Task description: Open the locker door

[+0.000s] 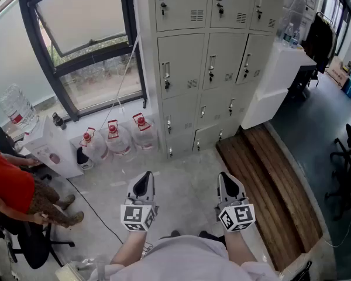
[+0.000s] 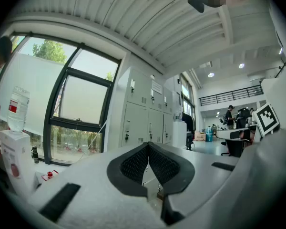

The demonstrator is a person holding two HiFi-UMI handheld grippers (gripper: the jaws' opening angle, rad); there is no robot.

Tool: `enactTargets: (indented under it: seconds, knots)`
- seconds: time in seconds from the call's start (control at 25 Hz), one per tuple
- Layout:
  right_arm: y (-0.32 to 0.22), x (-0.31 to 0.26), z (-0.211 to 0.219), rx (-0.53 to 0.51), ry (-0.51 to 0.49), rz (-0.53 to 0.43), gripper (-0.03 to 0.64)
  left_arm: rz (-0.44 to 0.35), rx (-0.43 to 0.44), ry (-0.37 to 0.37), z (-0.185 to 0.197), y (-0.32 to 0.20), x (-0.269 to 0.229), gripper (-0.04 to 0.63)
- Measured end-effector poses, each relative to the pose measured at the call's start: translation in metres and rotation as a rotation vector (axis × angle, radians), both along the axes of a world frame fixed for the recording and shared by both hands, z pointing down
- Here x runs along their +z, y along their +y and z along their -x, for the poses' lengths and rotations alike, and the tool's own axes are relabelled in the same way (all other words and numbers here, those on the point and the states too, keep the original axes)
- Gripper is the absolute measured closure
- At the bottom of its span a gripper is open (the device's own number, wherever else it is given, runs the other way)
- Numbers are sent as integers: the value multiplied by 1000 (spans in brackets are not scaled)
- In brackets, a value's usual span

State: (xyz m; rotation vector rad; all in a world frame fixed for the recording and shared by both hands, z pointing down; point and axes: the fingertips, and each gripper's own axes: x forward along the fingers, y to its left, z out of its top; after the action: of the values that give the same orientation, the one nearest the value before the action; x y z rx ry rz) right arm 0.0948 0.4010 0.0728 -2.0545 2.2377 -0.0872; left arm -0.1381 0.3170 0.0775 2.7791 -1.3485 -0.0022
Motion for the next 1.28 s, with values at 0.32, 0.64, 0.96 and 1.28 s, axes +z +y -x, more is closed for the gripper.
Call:
enactTargets:
  seconds: [0.32,0.64,0.96,1.28]
  knots:
    - [-4,-2,6,-2,9,-2,604,0,1,1,3,-3,0,586]
    - [-9,-4,11,-4,9,-11,603,1,5,3,5,-8,-1,586]
    - [-18,3,16,-14,13,3,603,12,0,-4,9,-15,6,586]
    - [-57,21,10,-60,1,36,603,45,-39,-30,5,-43,21,586]
